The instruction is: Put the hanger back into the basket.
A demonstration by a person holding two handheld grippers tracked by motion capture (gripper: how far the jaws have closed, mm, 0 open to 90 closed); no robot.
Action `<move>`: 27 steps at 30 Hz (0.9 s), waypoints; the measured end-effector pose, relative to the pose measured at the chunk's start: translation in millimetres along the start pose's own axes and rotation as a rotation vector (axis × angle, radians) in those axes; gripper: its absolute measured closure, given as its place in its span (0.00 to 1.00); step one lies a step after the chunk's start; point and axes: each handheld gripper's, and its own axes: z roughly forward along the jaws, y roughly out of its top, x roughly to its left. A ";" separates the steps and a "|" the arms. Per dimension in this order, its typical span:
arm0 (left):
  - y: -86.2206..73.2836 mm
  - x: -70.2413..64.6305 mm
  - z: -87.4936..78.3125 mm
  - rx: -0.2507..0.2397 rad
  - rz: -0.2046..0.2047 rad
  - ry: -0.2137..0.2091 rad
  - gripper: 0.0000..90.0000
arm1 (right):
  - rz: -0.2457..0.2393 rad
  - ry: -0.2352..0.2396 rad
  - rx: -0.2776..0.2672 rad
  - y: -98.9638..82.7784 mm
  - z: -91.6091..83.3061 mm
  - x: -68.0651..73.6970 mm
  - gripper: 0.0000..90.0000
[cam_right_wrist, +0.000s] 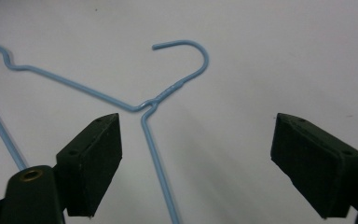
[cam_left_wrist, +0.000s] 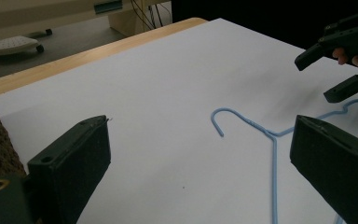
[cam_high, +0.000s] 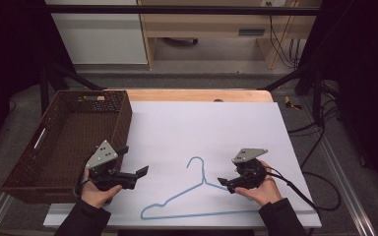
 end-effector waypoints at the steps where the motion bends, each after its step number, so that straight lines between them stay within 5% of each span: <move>1: 0.2 -1.7 0.9 0.003 0.003 -0.004 0.05 | -0.003 0.008 0.005 -0.1 2.0 1.1 0.22; 18: -1.9 -16.6 13.7 0.037 0.018 -0.045 0.05 | -0.063 0.071 0.132 -3.4 31.7 16.7 0.43; 27: -4.8 -20.9 22.5 0.065 0.025 -0.065 0.06 | -0.103 0.103 0.222 -4.3 42.6 14.3 0.69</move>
